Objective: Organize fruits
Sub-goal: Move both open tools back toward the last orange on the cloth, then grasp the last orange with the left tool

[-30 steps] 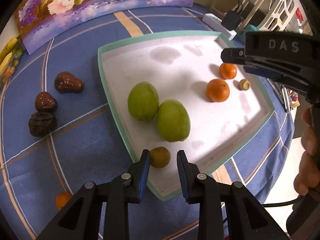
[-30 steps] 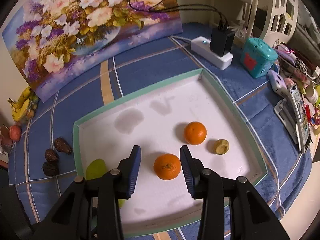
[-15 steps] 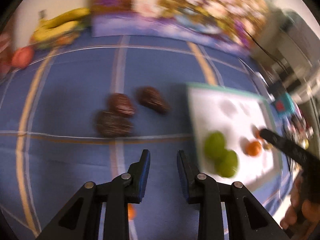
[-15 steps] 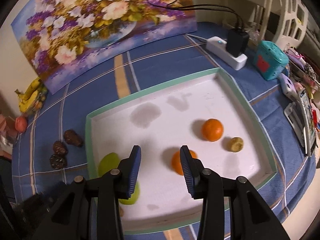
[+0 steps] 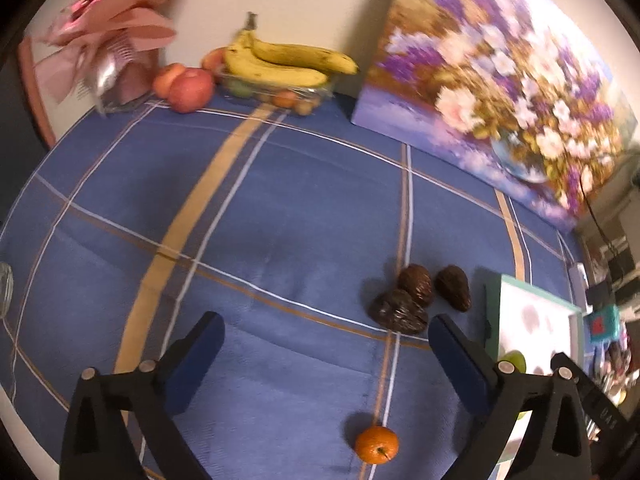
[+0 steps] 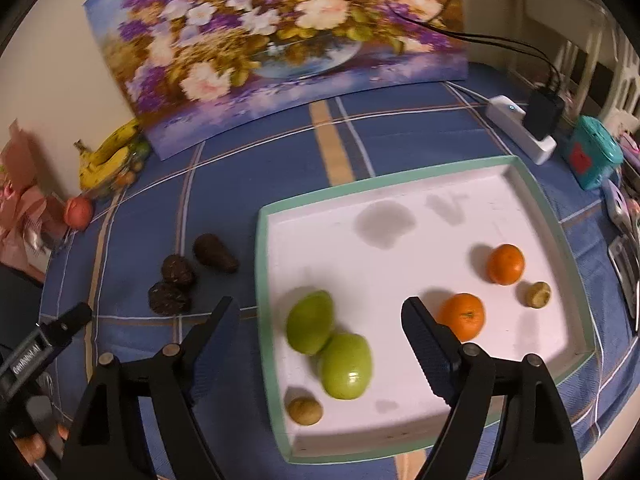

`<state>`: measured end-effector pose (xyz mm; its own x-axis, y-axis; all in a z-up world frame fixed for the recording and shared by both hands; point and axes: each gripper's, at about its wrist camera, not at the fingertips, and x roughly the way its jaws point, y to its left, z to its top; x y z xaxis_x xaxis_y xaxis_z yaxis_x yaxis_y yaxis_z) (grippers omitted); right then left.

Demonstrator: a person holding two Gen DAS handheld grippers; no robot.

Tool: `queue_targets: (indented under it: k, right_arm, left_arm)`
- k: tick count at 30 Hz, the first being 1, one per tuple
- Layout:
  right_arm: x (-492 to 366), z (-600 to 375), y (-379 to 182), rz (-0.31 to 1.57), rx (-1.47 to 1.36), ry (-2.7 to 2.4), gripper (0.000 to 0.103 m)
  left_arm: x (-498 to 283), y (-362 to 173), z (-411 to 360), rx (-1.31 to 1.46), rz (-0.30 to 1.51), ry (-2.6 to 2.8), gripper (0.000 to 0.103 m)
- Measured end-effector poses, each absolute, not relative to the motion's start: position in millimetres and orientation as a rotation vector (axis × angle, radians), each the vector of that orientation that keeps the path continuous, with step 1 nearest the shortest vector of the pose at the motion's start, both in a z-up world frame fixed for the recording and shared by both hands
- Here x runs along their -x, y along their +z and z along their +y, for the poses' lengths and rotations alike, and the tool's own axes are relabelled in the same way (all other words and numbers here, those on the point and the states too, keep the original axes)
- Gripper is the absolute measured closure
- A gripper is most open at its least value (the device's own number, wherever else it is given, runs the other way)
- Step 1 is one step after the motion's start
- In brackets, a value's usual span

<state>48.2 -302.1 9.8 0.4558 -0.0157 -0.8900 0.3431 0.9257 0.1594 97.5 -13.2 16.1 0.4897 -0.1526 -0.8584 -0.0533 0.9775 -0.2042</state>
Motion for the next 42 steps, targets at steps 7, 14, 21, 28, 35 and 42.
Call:
queue_targets:
  k: [7,14,21,28,35,42]
  right_arm:
    - [-49,-275,15,1.046,-0.261,-0.188,0.006]
    - [-37,-264,11,1.066,-0.233,-0.192,0.006]
    - [-23,-267,4,1.089,-0.241,-0.229,0.006]
    - [-17,-275,-1,1.102,-0.241,-0.267,0.006]
    - [-18,-281,-6,1.118,-0.262,-0.279,0.006]
    - [-19,-280,-7,1.120,-0.264,-0.272,0.006]
  left_arm:
    - [-90,12,-9,0.231,1.059,-0.062,0.000]
    - [-76,5,-13,0.252,1.087,-0.099,0.000]
    - [-63,-16,-29,0.218,1.189,-0.129,0.001]
    - [-55,-40,-53,0.172,1.303,-0.198,0.024]
    - [-50,-51,-78,0.123,1.370,-0.280,0.049]
    - [-45,-53,-85,0.100,1.381,-0.311,0.065]
